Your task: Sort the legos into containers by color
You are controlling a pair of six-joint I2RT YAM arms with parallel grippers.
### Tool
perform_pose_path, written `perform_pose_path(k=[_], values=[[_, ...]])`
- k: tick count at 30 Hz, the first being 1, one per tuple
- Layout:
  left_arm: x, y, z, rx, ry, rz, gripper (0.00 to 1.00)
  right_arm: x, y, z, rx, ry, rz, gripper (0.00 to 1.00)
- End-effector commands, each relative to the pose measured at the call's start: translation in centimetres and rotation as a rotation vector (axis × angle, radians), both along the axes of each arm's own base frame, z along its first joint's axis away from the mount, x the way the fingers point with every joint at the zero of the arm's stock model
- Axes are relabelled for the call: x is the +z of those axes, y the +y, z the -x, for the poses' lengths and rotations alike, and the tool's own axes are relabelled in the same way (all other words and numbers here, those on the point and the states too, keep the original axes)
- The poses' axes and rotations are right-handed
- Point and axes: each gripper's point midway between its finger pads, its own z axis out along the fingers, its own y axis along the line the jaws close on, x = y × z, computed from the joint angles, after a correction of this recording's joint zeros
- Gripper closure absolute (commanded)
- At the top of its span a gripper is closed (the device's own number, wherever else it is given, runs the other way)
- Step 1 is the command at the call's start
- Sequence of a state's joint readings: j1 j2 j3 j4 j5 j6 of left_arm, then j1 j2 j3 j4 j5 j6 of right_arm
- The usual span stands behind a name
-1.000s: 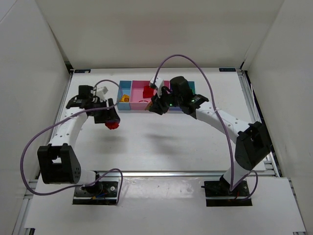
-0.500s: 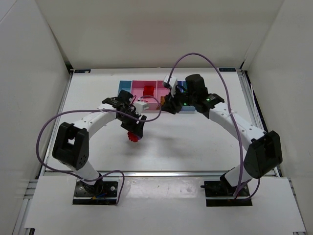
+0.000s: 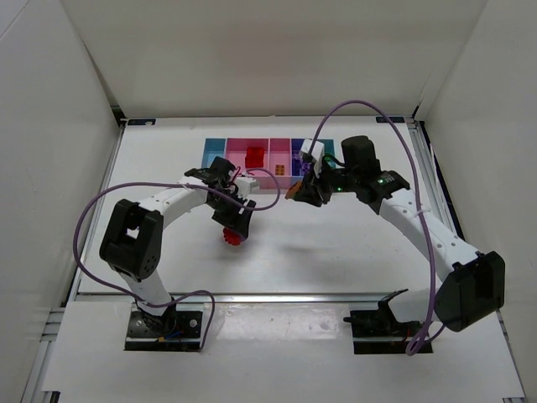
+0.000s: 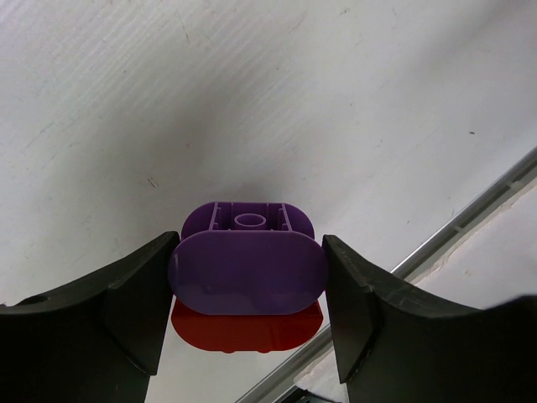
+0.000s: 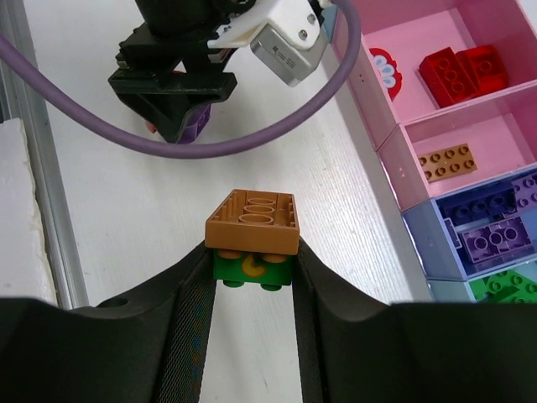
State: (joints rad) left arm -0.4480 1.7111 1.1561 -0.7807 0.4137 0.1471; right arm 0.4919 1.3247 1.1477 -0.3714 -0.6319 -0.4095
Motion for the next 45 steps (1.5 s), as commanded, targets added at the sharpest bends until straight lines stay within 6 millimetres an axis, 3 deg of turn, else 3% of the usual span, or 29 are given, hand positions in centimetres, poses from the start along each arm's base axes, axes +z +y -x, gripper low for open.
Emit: perform_pose_path(k=[1, 6, 11, 15, 16, 19, 25, 27, 29, 30, 31, 34, 38, 43, 45], values=[[1.1, -1.0, -1.0, 0.025, -0.045, 0.036, 0.49, 0.3, -0.4, 0.4, 0.024, -0.015, -0.001, 1.0], [2.3, -2.3, -0.5, -0.038, -0.038, 0.123, 0.32, 0.1, -1.2, 0.1, 0.001, -0.001, 0.013, 1.0], [4.0, -2.6, -0.7, -0.061, -0.097, 0.171, 0.29, -0.3, -1.7, 0.0, -0.012, -0.006, 0.029, 1.0], [6.0, -2.0, -2.4, 0.041, -0.194, 0.175, 0.25, -0.4, -1.8, -0.2, -0.013, -0.01, 0.034, 1.0], [6.8, -1.6, -2.8, 0.076, -0.224, 0.168, 0.14, -0.7, -1.8, -0.3, -0.017, -0.007, 0.041, 1.0], [8.3, -1.0, -3.5, 0.133, -0.27, 0.191, 0.04, -0.9, -1.9, -0.5, -0.017, -0.011, 0.046, 1.0], [11.5, 1.2, -6.8, 0.304, -0.298, 0.289, 0.01, -1.1, -1.9, -1.1, -0.03, -0.024, 0.058, 1.0], [12.4, 1.3, -7.4, 0.36, -0.225, 0.377, 0.0, -1.2, -1.9, -1.4, -0.032, -0.029, 0.06, 1.0], [14.2, 3.0, -8.8, 0.413, -0.183, 0.487, 0.01, -0.9, -1.7, -1.7, -0.037, -0.038, 0.053, 1.0], [15.8, 2.2, -7.9, 0.326, -0.137, 0.618, 0.01, -0.9, -1.6, -1.7, -0.031, -0.034, 0.049, 1.0], [17.2, 2.6, -8.3, 0.269, -0.184, 0.694, 0.01, -0.8, -1.4, -1.8, -0.021, -0.028, 0.041, 1.0], [20.3, 1.8, -7.2, 0.148, -0.243, 0.789, 0.01, -0.1, -0.3, -1.2, 0.05, -0.013, -0.005, 1.0], [24.2, 0.2, -4.0, -0.017, -0.263, 0.951, 0.01, 1.0, 1.3, 0.3, 0.195, 0.033, -0.07, 1.0], [26.4, -1.6, -0.9, -0.209, -0.405, 0.968, 0.01, 3.4, 3.3, 2.3, 0.429, 0.08, -0.216, 1.0], [25.9, -2.4, 0.2, -0.281, -0.443, 0.97, 0.01, 4.0, 3.8, 2.6, 0.471, 0.098, -0.251, 1.0]])
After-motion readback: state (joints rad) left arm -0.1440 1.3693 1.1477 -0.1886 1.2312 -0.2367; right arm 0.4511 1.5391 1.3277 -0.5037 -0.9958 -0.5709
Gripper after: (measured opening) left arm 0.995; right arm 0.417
